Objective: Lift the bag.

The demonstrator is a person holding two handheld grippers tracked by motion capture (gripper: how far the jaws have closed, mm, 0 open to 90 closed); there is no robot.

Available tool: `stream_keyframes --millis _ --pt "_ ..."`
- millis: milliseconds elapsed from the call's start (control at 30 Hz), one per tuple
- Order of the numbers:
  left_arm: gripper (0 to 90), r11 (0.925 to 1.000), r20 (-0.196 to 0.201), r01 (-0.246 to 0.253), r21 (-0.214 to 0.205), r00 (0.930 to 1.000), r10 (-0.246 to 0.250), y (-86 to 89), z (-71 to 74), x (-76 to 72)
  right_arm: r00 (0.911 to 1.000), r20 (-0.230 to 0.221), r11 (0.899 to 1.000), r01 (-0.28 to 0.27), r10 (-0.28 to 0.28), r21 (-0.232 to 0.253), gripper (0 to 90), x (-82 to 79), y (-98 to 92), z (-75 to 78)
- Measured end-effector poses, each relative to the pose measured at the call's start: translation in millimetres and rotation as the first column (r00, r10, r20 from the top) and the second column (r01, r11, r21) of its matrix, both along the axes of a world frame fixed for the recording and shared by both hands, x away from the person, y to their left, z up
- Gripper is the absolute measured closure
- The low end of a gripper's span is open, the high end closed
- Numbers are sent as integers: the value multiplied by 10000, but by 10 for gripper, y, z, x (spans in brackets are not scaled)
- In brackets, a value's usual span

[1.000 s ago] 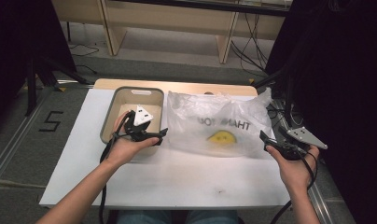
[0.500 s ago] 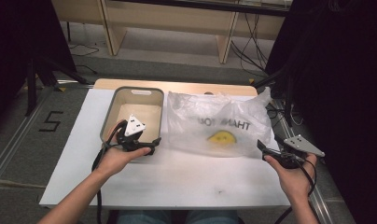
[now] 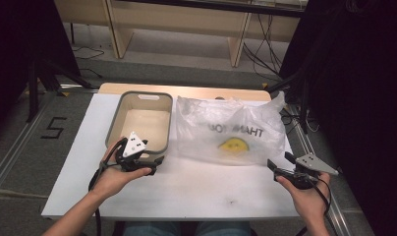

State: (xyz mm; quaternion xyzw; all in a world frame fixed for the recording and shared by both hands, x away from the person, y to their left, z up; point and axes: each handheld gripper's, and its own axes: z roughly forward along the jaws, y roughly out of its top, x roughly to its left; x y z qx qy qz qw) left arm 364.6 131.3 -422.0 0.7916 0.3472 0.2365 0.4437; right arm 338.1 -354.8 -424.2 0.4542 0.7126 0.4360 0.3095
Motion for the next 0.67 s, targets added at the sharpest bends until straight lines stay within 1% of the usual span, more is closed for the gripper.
stream_keyframes --millis 200,367,500,667 --pt "225 9999 -8 -142 28 9999 142 46 -82 -65 9999 -112 9999 -1 2 128 286 -62 0 -69" --pt "223 9999 -4 -146 -8 9999 146 64 -133 -113 9999 -99 9999 -71 72 104 287 -72 19 -98" --pt "212 9998 15 -152 90 9999 152 96 -178 -127 9999 -119 9999 -71 73 131 288 -75 19 -122" --pt "209 9999 -19 -123 113 9999 123 124 -204 -152 9999 -111 9998 -40 42 208 287 -80 8 -132"
